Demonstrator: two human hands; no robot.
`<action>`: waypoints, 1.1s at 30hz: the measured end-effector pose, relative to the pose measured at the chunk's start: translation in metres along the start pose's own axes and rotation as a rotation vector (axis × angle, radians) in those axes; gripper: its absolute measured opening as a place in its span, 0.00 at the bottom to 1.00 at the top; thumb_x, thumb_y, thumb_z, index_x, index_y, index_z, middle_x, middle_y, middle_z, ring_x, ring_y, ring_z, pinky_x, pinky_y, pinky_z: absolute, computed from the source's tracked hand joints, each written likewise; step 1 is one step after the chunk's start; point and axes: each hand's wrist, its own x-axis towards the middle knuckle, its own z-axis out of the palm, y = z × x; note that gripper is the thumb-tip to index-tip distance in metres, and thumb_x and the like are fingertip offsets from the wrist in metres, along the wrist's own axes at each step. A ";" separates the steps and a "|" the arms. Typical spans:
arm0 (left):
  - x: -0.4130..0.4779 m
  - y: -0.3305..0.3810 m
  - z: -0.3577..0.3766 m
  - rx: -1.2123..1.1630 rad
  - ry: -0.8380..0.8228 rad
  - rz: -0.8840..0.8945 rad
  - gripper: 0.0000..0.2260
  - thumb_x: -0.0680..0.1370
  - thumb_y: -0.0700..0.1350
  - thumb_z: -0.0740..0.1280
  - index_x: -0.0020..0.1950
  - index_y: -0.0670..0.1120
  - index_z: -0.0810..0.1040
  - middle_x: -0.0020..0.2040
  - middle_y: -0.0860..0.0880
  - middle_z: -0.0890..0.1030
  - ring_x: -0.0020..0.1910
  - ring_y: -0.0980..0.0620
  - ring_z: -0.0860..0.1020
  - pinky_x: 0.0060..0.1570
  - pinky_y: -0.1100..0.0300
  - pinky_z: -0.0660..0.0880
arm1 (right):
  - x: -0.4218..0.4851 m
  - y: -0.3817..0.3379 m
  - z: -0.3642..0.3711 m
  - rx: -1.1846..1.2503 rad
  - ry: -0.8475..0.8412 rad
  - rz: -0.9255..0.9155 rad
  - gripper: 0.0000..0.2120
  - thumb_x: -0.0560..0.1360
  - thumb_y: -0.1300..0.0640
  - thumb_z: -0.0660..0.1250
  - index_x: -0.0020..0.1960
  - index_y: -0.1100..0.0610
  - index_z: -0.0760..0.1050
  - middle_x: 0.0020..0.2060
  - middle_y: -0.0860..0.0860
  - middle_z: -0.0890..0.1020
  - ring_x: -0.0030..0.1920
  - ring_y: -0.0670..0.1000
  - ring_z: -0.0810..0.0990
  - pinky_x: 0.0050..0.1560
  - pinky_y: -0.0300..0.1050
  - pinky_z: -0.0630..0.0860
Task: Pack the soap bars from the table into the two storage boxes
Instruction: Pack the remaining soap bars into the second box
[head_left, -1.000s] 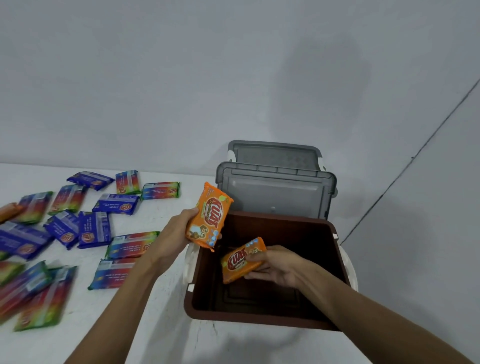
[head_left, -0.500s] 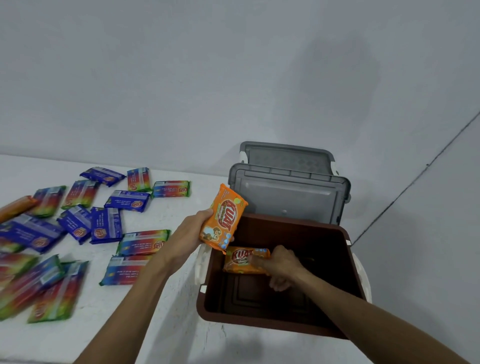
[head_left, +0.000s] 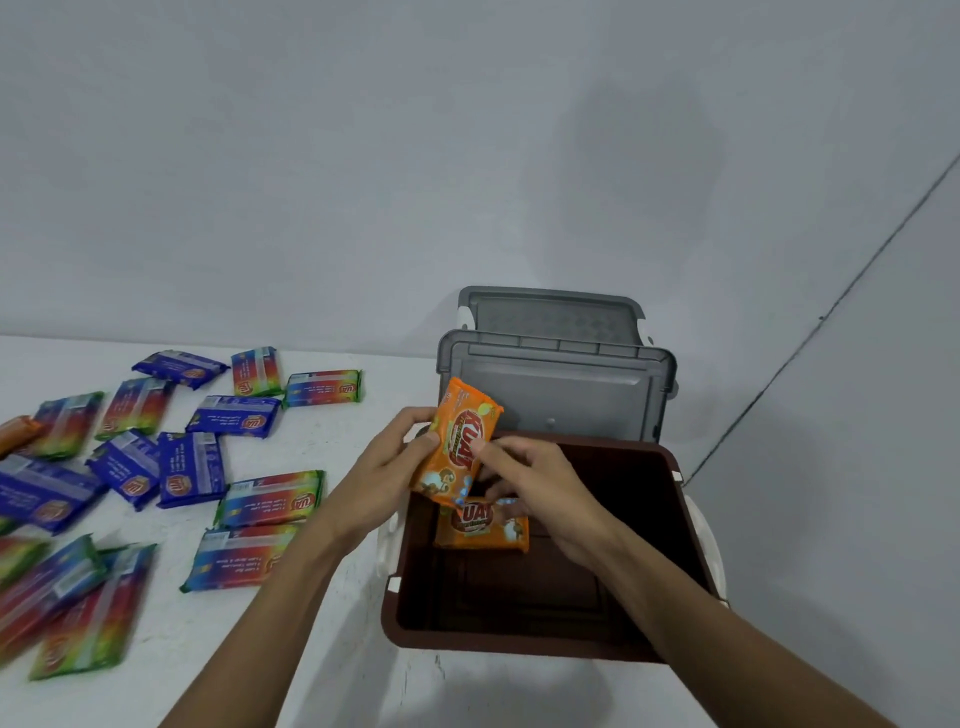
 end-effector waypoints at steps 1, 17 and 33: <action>0.000 0.001 0.001 -0.005 0.011 0.005 0.10 0.83 0.45 0.58 0.64 0.50 0.73 0.53 0.49 0.82 0.47 0.58 0.83 0.41 0.67 0.78 | 0.001 0.001 0.001 -0.022 0.016 -0.001 0.14 0.76 0.47 0.70 0.54 0.56 0.82 0.49 0.53 0.83 0.41 0.48 0.80 0.37 0.39 0.78; 0.009 -0.034 -0.015 0.516 0.170 0.156 0.11 0.81 0.49 0.63 0.63 0.56 0.76 0.58 0.57 0.76 0.51 0.65 0.75 0.45 0.72 0.70 | 0.007 0.008 -0.047 -0.242 -0.080 0.052 0.08 0.80 0.54 0.66 0.58 0.54 0.75 0.52 0.57 0.81 0.49 0.54 0.84 0.40 0.51 0.84; 0.006 -0.050 -0.021 0.449 0.103 0.147 0.15 0.82 0.53 0.58 0.68 0.64 0.70 0.63 0.65 0.72 0.57 0.71 0.70 0.53 0.77 0.65 | 0.019 0.060 -0.009 -0.828 0.123 -0.097 0.19 0.76 0.51 0.70 0.64 0.56 0.74 0.56 0.54 0.79 0.50 0.50 0.79 0.43 0.38 0.75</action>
